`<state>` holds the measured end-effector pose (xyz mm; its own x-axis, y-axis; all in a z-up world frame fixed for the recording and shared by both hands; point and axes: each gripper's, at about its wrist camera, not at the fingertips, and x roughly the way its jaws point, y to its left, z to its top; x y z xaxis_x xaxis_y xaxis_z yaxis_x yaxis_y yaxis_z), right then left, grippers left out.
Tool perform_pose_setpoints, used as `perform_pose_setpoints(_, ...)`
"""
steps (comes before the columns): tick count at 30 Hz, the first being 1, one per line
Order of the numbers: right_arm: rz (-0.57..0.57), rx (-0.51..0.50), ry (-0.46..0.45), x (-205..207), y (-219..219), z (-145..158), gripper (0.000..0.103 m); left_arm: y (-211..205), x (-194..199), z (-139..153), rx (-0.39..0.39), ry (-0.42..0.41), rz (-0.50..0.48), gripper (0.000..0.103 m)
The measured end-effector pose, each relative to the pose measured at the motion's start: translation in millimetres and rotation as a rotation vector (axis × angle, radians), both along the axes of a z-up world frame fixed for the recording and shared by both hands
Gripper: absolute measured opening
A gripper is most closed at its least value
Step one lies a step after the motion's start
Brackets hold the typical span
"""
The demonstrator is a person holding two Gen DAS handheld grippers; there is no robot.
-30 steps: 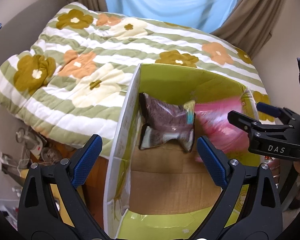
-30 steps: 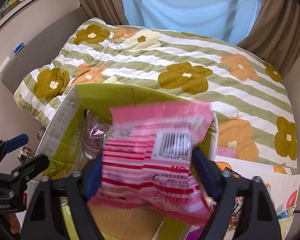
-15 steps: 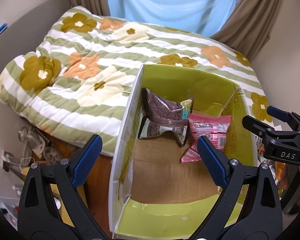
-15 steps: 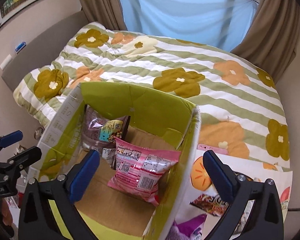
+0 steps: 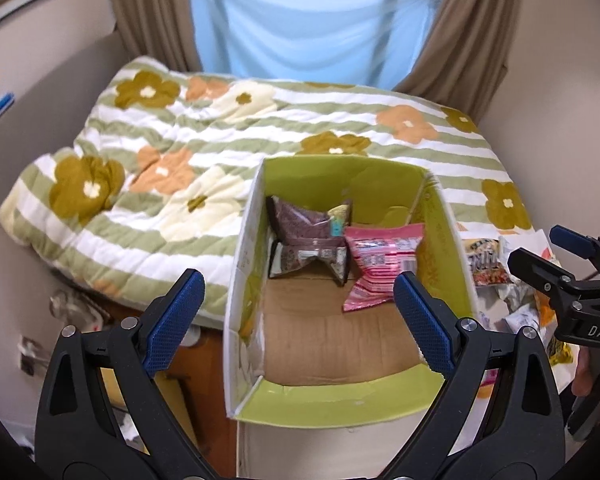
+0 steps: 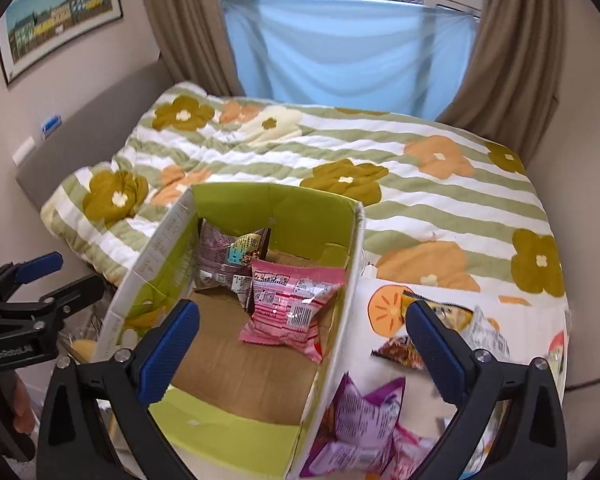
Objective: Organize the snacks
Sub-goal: 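Open the right tool to drop the pink-striped bag into the box, then grasp the pink-white bag with the left tool while the right tool grasps the yellow bag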
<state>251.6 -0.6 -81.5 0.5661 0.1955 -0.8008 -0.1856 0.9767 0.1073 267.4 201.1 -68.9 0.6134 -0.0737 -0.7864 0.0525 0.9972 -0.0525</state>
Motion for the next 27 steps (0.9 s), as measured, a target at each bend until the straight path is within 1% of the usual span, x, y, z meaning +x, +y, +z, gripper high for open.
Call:
perform_pose_setpoints(3, -0.039, -0.001, 0.000, -14.4, -14.1, 4.3, 0.103, -18.5, -9.9, 7.0, -0.001, -0.017, -0.040, 0.095)
perform_pose_setpoints(7, -0.092, 0.038, -0.020, -36.9, -47.6, 7.2, 0.103, -52.7, -23.1, 11.2, 0.005, -0.029, -0.083, 0.095)
perform_pose_setpoints(12, -0.142, 0.037, -0.052, -66.1, -99.0, 10.5, 0.103, -112.9, -44.1, 13.2, -0.014, -0.037, -0.126, 0.095)
perform_pose_setpoints(16, -0.178, 0.048, -0.044, -91.3, -151.0, 9.5, 0.103, -167.9, -62.1, 7.4, -0.039, -0.021, -0.162, 0.095)
perform_pose_setpoints(20, -0.205, 0.034, -0.036, -116.8, -198.7, 5.5, 0.103, -226.9, -80.1, -6.8, -0.042, 0.008, -0.217, 0.095)
perform_pose_setpoints(22, -0.218, 0.027, -0.027, -130.1, -221.7, 0.4, 0.103, -247.7, -87.3, -15.5, -0.050, 0.024, -0.238, 0.095)
perform_pose_setpoints(23, -0.222, 0.028, -0.021, -134.6, -229.2, -2.3, 0.103, -261.1, -90.5, -23.6, -0.052, 0.043, -0.248, 0.095)
perform_pose_setpoints(27, -0.240, 0.026, 0.010, -155.1, -263.6, -20.5, 0.103, -292.9, -93.7, -53.9, -0.063, 0.109, -0.255, 0.095)
